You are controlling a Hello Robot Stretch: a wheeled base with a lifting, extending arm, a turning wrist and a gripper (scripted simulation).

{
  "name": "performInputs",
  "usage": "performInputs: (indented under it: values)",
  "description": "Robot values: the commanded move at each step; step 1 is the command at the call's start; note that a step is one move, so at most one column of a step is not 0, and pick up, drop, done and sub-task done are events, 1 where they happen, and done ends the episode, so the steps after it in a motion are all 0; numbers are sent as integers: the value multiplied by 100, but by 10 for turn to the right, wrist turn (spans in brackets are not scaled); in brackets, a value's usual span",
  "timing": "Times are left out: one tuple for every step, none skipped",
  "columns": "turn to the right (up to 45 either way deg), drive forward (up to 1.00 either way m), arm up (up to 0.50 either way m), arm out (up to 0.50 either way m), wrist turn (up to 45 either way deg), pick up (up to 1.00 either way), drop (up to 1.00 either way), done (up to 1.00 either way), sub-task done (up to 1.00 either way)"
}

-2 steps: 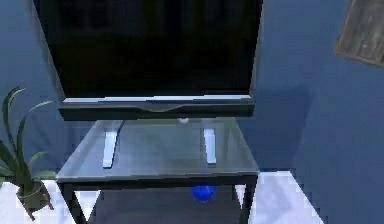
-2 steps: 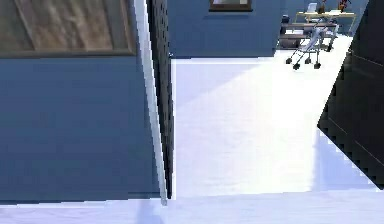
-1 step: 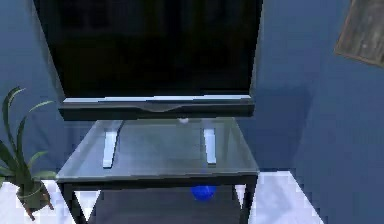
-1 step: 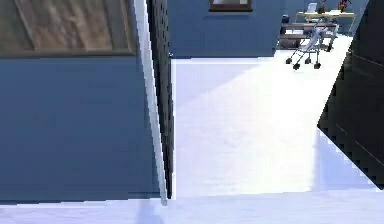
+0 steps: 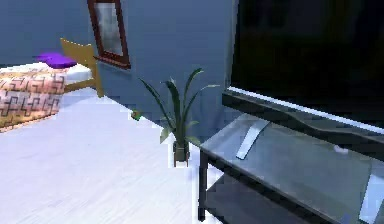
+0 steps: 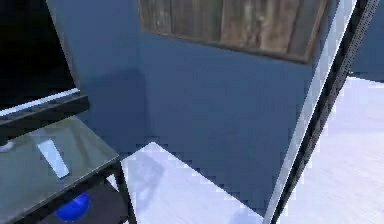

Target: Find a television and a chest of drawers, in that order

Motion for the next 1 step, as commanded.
performInputs:
  values:
    - [-450, 0, 0, 0, 0, 0, 0, 0, 0]
